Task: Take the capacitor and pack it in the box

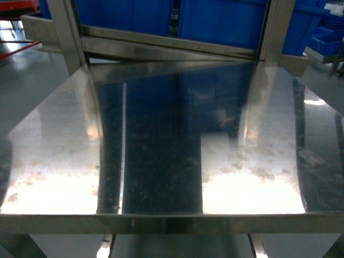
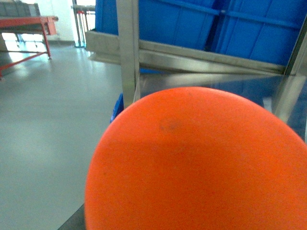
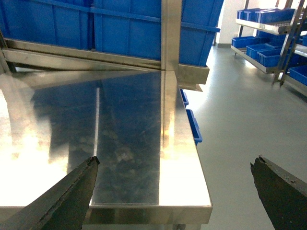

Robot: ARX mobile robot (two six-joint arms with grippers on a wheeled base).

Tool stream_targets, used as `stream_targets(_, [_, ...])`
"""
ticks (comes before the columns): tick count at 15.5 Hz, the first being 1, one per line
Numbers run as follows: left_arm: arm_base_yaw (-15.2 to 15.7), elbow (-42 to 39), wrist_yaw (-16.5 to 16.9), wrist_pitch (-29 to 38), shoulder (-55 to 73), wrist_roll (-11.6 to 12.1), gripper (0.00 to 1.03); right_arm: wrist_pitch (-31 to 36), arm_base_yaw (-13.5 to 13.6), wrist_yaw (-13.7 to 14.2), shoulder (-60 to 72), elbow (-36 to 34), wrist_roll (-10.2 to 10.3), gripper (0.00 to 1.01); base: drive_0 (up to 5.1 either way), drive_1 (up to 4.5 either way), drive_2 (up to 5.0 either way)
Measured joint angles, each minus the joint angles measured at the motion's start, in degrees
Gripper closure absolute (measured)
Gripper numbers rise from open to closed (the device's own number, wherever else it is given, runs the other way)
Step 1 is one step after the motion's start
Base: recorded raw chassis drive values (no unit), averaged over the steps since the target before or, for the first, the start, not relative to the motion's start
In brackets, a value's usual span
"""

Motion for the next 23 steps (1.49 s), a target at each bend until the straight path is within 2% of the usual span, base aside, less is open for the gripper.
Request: stream_targets(23, [0.0, 0.0, 0.0, -0.2, 0.0, 0.0, 0.59, -0.1, 0.0, 0.0, 0.0, 0.0, 0.0, 0.03, 0.0, 0.00, 0.0])
